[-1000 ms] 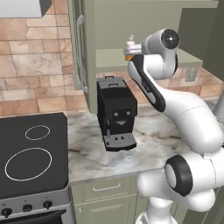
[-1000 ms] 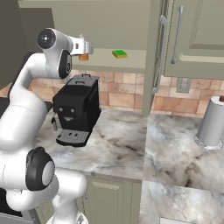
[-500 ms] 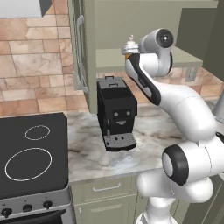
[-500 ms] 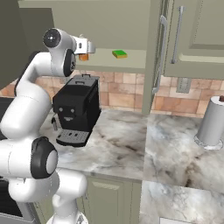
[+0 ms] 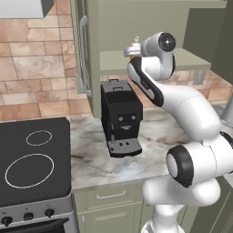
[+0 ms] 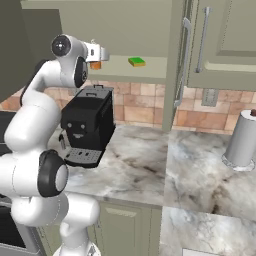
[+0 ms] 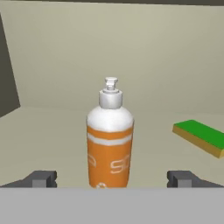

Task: Locate and retrieve the soap dispenser and sponge from the cabinet. Place them next to the sink.

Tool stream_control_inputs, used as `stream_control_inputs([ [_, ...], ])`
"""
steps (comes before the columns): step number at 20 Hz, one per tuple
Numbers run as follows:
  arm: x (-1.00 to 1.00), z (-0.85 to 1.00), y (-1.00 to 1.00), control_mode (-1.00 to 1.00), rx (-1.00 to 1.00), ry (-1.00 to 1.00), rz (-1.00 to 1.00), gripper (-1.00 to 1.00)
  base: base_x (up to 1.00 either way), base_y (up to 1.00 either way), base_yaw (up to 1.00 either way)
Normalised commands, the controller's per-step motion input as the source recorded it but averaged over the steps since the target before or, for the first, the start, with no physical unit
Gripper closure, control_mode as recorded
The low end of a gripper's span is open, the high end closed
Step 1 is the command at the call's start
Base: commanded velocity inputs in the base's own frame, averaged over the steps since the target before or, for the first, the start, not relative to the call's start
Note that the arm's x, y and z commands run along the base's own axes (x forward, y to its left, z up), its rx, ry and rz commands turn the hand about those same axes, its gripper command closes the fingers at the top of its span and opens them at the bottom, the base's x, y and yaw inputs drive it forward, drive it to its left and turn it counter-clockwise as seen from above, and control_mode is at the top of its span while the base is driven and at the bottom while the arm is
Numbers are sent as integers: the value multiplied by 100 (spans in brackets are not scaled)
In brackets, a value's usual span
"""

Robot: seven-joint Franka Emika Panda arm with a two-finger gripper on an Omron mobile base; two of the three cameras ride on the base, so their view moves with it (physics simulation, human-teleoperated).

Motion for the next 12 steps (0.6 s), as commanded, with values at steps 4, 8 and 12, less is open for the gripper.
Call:
stream_control_inputs([
  [4,15,-6,0,-100,0,-4,0,-100,0,0,0],
  [8,13,-10,0,-100,0,-1,0,-100,0,0,0],
  [12,18,-6,0,-100,0,-1,0,-100,0,0,0],
])
